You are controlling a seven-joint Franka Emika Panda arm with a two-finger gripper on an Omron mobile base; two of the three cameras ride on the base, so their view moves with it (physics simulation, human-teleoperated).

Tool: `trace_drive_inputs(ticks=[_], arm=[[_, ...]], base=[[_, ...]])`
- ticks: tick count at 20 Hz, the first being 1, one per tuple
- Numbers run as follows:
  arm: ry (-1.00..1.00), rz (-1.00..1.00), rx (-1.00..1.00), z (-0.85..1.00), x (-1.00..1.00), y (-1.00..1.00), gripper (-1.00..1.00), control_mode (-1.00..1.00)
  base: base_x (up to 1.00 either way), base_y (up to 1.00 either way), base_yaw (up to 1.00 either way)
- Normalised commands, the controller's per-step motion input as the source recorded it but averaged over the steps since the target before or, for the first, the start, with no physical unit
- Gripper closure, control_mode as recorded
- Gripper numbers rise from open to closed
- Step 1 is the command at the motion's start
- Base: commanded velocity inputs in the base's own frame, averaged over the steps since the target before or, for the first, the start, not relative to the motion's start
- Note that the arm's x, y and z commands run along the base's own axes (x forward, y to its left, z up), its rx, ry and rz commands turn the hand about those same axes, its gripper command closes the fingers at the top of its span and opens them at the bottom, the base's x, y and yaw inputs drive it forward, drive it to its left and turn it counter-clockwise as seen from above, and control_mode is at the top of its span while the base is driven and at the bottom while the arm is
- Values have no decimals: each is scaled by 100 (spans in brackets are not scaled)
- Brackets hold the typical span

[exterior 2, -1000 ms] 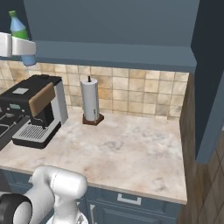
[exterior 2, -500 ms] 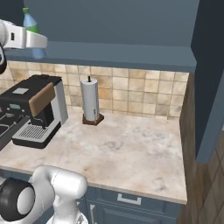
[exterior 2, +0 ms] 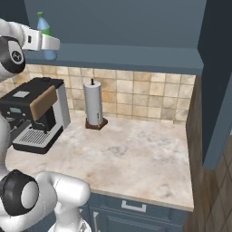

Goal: Pick the bottled water, beer from the counter and place them in the open cabinet.

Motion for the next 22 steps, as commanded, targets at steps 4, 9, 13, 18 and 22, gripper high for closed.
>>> trace_drive_inputs(ticks=[4,9,13,18,22], arm=[[-5,2,3,-11,65,0,100,-100],[0,0,2,-4,69,0,100,-100],[10,0,0,0,43,0,100,-100],[10,0,0,0,37,0,100,-100],[0,0,0,-3,26,0,100,-100]], base=[[0,0,0],[0,0,0],[0,0,0],[0,0,0],[0,0,0]])
